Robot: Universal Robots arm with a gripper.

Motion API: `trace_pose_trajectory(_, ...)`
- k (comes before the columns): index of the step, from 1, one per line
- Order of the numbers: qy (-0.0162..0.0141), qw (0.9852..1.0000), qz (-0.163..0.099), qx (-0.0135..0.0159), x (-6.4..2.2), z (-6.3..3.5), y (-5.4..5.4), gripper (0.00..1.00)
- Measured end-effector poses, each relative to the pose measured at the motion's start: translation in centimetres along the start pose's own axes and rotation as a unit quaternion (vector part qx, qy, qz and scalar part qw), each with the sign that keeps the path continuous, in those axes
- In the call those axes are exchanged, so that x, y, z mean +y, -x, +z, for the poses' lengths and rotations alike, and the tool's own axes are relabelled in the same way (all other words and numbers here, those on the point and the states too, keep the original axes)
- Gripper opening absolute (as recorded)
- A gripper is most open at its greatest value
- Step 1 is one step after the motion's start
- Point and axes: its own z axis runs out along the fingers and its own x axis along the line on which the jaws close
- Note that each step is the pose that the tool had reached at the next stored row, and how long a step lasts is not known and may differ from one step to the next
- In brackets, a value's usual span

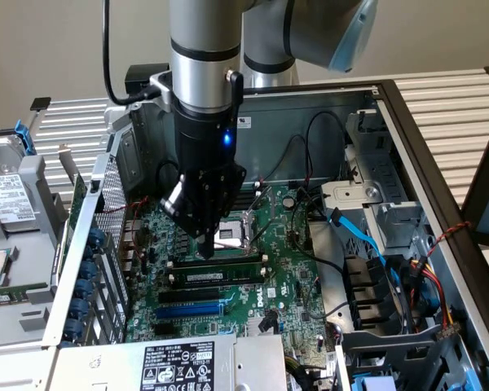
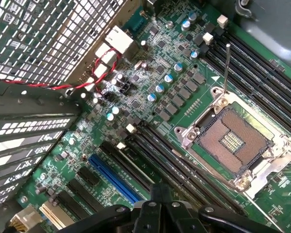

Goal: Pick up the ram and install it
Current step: 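Press down the ram until it locks into place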

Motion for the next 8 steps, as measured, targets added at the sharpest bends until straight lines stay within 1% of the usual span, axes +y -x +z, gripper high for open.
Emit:
trace_pose_trajectory(1, 0.0001, 1.0, 0.004, -0.0008, 0.0, 0.0, 0.0, 0.11)
trace_pose_trajectory(6, -0.0025, 0.9997, 0.022, -0.0099, 0.0, 0.0, 0.0, 0.11)
trace_pose_trajectory(8, -0.0035, 0.9995, 0.03, -0.0131, 0.0, 0.0, 0.0, 0.11)
